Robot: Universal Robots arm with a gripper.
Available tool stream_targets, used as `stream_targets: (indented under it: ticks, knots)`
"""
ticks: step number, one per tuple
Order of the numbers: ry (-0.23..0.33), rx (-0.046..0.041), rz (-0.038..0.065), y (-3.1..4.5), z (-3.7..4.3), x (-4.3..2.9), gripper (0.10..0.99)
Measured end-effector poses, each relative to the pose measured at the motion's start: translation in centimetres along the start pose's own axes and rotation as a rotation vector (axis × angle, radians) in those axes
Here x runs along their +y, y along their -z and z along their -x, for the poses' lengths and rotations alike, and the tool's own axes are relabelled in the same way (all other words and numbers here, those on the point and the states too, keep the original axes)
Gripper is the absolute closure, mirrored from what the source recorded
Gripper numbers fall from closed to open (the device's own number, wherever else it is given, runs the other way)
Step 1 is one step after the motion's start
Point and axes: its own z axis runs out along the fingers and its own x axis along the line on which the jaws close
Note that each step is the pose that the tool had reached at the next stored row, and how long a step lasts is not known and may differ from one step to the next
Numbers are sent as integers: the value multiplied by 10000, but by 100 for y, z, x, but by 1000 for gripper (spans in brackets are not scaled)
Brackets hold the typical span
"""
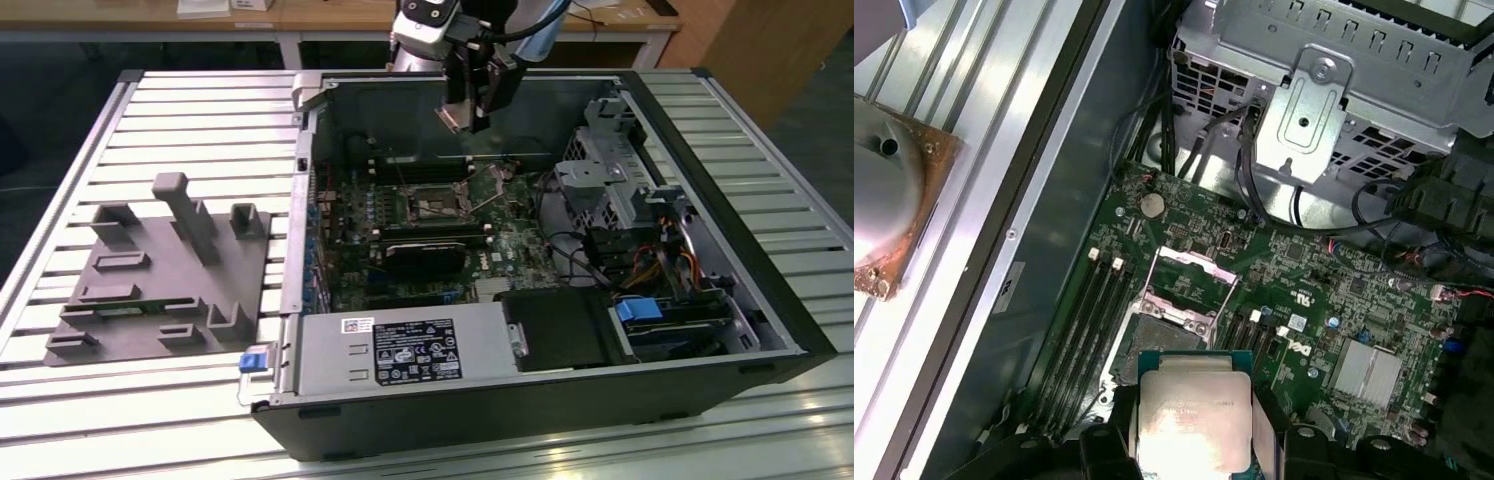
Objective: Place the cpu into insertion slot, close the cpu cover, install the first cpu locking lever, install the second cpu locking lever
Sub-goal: 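Place the cpu into insertion slot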
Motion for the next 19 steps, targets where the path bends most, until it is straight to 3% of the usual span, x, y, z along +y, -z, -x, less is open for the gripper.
stream_targets:
  ticks: [19]
  knots:
    - [-39, 9, -36, -42, 1, -4, 549]
